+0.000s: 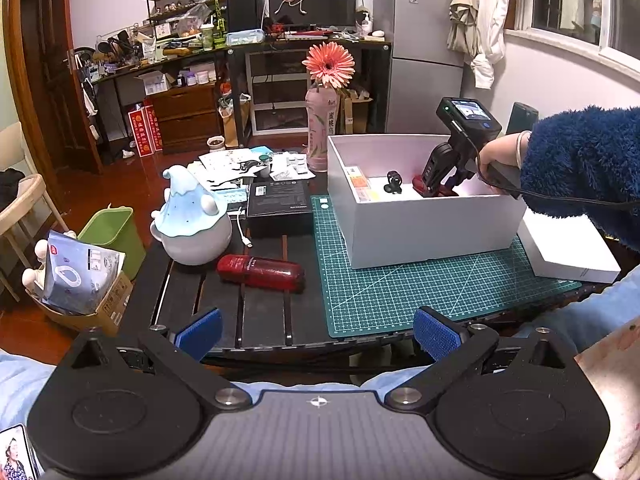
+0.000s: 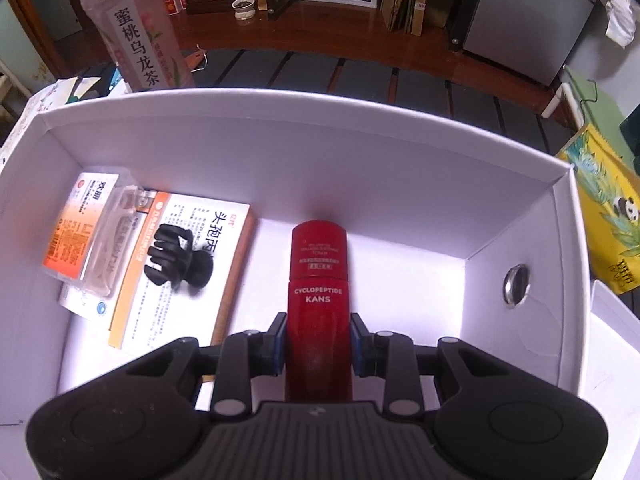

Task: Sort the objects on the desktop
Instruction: 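Lower the red bottle into the white box beside the black hair clip, then open the right gripper to release the red bottle upright in the box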

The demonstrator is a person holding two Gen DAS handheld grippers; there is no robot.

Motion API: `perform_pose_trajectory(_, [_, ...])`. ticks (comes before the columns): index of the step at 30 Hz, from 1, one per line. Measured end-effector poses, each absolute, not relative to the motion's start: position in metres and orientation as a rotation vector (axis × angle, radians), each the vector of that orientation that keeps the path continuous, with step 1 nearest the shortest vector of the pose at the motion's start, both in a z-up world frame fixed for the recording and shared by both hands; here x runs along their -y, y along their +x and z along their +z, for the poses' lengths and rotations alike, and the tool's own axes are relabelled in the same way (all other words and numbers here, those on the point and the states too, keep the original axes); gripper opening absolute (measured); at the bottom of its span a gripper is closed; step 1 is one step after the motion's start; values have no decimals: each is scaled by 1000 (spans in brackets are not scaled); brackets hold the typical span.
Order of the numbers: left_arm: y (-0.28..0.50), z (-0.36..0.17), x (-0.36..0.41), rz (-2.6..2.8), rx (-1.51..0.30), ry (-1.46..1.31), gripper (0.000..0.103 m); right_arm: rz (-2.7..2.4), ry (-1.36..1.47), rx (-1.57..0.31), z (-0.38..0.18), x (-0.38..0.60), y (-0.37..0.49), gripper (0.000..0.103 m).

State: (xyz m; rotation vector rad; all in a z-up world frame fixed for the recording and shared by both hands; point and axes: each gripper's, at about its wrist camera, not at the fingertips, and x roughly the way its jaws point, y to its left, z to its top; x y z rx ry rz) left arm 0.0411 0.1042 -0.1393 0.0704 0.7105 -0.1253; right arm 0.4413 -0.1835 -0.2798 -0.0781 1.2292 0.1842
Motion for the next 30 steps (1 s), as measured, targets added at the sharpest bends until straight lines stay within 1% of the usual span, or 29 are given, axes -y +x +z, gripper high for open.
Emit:
perform_pose_trajectory(4, [42,-140,-104,-125,-713,70,103,174,-31,-1250,-283,189,444,29])
perform_pose_trajectory(22, [43,-141,-109,-137,-716,42,103,130,-7,-1277,-280,188,453,31])
perform_pose_trajectory(24, [43,-141,-110,-140,-717,38,103,131,-11,-1274,-278,189,452,34])
perform_pose_trajectory(25, [43,-141,-110,-140,-717,36,103,132,-18,-1274,-277,189,451,39])
perform_pose_trajectory(27, [43,-141,-110,-139,-715,35,103,136,-37,-1269,-274,187,450,46])
perform_pose_trajectory(30, [44,-141,-111,-133,-712,34,103,153,-60,-1265,-272,186,447,46])
